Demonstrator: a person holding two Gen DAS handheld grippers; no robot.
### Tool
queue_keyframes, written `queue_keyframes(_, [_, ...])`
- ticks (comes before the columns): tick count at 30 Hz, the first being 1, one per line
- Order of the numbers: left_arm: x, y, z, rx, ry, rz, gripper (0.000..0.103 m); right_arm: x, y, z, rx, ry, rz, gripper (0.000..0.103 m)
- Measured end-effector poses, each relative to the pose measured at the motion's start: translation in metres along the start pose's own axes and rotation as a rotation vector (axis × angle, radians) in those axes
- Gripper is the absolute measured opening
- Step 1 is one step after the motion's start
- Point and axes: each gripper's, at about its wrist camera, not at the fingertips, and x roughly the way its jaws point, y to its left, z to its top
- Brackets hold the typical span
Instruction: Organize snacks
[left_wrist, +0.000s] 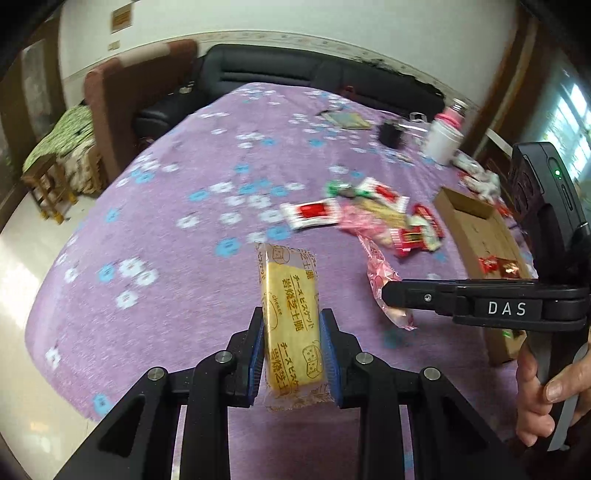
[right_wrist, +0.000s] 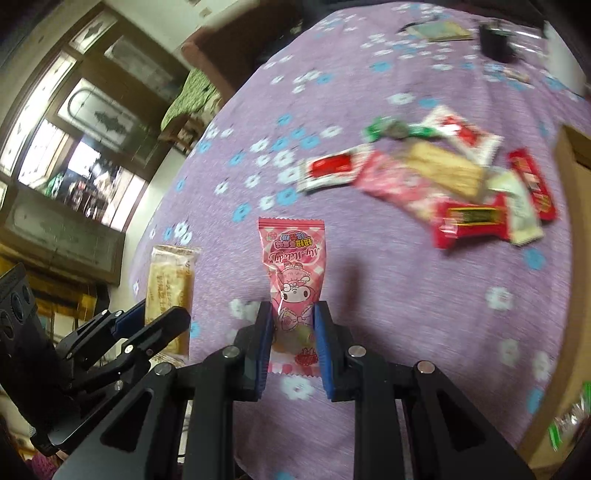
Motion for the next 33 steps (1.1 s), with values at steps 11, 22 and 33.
queue_keyframes(11, [0.026,-0.102,0.022,0.224,0.047,-0.162,0.029,-0.09,-0.103,-0.043,0.275,-0.192,-0.085,0.021])
queue_keyframes(22, [0.039,-0.21,0.027,0.421,0.079,-0.313,0.029,-0.16,-0.189,-0.106,0.512,-0.307,-0.189,0.021])
queue_keyframes(33, [0.074,-0.28,0.02,0.492,0.164,-0.38,0.029,-0.176,-0.231,-0.13,0.569,-0.308,-0.276,0.022])
